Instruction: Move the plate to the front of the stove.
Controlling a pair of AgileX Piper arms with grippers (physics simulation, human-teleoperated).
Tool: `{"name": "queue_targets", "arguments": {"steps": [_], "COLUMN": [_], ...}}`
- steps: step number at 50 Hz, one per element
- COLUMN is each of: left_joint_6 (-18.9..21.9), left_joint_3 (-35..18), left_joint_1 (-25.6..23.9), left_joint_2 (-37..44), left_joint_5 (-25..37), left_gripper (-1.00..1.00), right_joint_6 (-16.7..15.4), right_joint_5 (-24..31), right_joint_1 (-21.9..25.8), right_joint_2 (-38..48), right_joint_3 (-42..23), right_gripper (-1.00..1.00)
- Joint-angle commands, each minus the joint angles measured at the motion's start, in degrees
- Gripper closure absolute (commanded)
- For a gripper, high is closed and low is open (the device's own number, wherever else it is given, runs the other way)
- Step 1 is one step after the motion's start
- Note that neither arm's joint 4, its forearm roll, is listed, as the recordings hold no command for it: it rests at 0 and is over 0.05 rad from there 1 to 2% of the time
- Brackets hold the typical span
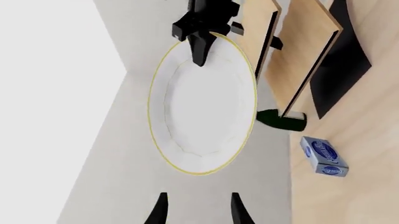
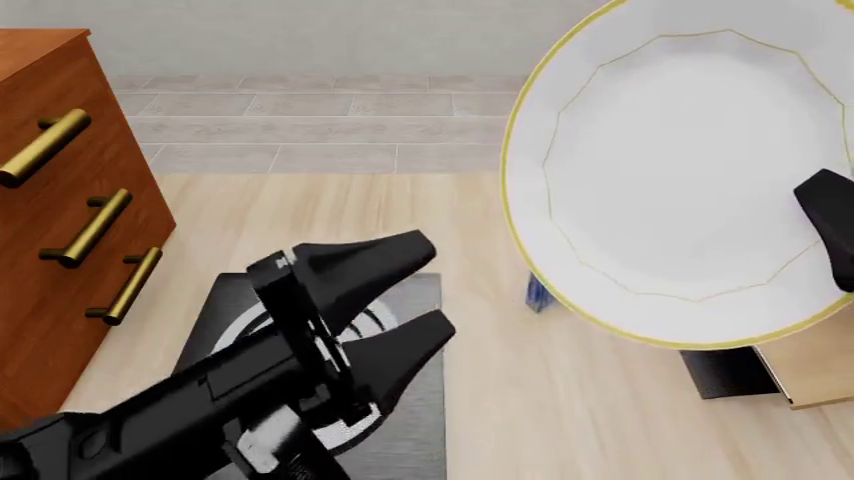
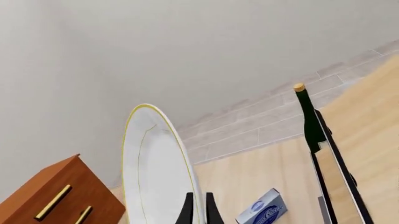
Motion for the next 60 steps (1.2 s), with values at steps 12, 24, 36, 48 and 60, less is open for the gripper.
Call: {"name": "queue_targets", "arguments": {"steps": [12, 24, 36, 48, 60], "left_joint_6": [-23.9, -41.4, -55.6, -66.6, -67.9], "left_joint_3": [-6.7, -14.9, -18.1, -16.5, -14.3], "left_joint_1": [9.1, 15.9, 20.7, 25.0, 25.2], "left_joint_2": [-24.0, -32.1, -39.2, -44.9, -47.3], "left_joint_5": [26.6, 42.5, 53.0, 57.9, 59.7], "left_gripper": [-1.00, -1.00, -1.00, -1.00, -1.00], "right_joint_6": [0.0, 0.0, 1.6, 1.9, 3.5], "right_joint_5": [-2.3, -4.3, -7.7, -7.8, -9.7], "right_joint_1": [0.0, 0.5, 1.1, 3.4, 5.4], "right_joint_2": [4.5, 8.0, 13.9, 21.4, 28.4], "right_joint_3": [-2.0, -2.4, -3.3, -7.8, -12.5], "right_gripper": [1.00, 1.00, 1.00, 1.00, 1.00]}}
